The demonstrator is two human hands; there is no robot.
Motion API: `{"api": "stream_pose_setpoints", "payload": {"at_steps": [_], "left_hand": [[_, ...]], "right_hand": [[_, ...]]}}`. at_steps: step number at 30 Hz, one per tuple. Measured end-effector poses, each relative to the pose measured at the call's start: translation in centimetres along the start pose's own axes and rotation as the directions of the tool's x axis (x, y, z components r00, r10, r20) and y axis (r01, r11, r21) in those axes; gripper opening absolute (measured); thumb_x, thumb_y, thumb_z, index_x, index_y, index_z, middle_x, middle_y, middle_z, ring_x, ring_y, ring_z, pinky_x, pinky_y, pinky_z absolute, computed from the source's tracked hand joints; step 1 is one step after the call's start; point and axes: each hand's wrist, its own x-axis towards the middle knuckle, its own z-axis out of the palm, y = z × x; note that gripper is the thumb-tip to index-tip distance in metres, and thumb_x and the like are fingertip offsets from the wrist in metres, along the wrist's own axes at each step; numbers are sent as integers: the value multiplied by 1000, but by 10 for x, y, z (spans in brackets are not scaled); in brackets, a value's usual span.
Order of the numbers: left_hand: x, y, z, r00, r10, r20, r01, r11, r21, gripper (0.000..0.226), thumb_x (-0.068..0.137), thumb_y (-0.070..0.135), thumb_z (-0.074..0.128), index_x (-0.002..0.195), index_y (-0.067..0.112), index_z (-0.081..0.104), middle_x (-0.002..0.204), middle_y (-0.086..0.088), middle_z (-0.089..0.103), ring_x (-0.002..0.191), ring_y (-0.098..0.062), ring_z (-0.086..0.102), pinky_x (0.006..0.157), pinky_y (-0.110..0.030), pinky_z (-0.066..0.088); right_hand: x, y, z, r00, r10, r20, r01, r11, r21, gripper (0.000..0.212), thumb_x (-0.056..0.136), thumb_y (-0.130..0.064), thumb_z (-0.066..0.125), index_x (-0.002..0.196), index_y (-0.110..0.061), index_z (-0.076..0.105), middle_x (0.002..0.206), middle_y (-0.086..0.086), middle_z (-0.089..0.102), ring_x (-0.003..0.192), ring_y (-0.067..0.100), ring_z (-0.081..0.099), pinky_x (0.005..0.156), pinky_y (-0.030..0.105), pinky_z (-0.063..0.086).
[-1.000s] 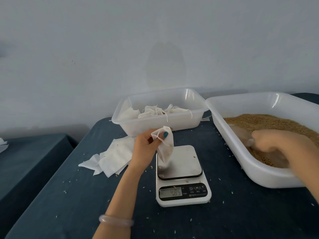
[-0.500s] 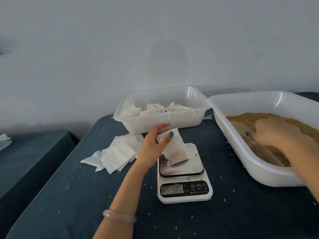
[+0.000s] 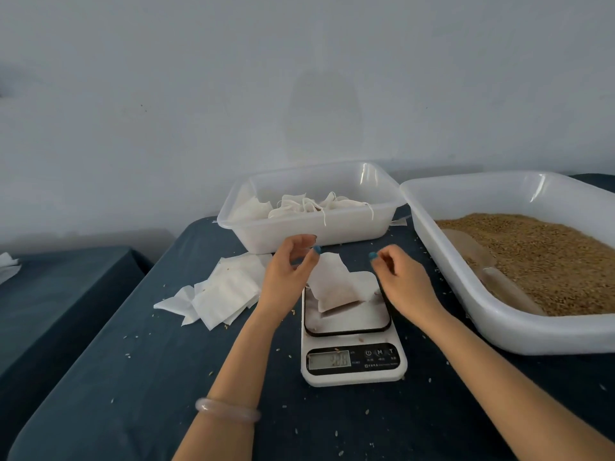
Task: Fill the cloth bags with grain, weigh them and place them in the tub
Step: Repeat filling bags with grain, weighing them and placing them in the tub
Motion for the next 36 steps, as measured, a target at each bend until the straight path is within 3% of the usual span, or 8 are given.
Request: {"api": "stream_pose_setpoints", "payload": {"at_steps": [2,6,13,17,21,28,33,36], "left_hand": [[0,-1,0,1000,-3,-10,3,1000,5,19,98,20,59,116,26,60,116,22,64,99,12,59,76,-2,43],[2,-4,0,1000,-9,-20,9,999,37,18,97,21,60,114,27,60,114,21,64,99,13,58,74,-2,43],[3,-7,-1,999,-3,-45,8,995,102,18,96,20,61,112,27,60,110,22,63,96,17,55,74,-1,42],[3,-11,-2,994,-43,-98,68,960,271,18,96,27,59,114,25,62,106,20,63,93,7,57,68,-3,41],[1,-14,-2,997,-26,-73,56,893,446,15,97,39,56,102,27,65,101,13,64,92,-4,59,68,-12,40],[2,-14,1,994,-109,-30,113,948,298,10,95,34,62,102,27,59,92,15,64,84,-5,62,72,-21,49],[0,-13,-1,996,-75,-52,85,970,229,14,91,25,70,100,26,60,85,13,67,68,4,61,61,-8,45],[0,-8,-1,998,-44,-33,50,978,203,17,88,27,74,97,29,61,84,12,68,71,6,60,60,-6,45]], "right_hand": [[-1,19,2,992,84,-97,-78,995,65,25,100,-35,48,79,-23,51,65,-6,53,57,7,50,52,23,31],[-2,33,1,982,140,-129,-131,988,77,40,100,-34,49,62,-21,42,53,-5,41,46,6,37,50,27,27],[-2,35,3,979,157,-129,-145,985,95,43,99,-32,50,60,-20,39,52,-6,37,44,6,34,50,26,25],[-2,36,2,978,164,-130,-150,983,110,43,99,-32,51,59,-20,39,51,-6,37,46,6,34,50,26,26],[-2,35,3,978,164,-127,-151,982,111,44,99,-32,51,59,-20,39,50,-7,36,46,6,34,51,26,26],[-3,36,4,983,151,-109,-142,987,80,40,99,-35,50,63,-18,45,52,-5,41,47,7,37,49,25,27],[-3,36,4,982,160,-104,-155,987,49,38,99,-35,50,63,-23,46,52,-6,43,45,5,40,48,23,25],[-3,35,4,982,162,-95,-158,987,41,37,99,-36,50,65,-22,49,53,-6,44,47,6,41,49,23,26]]}}
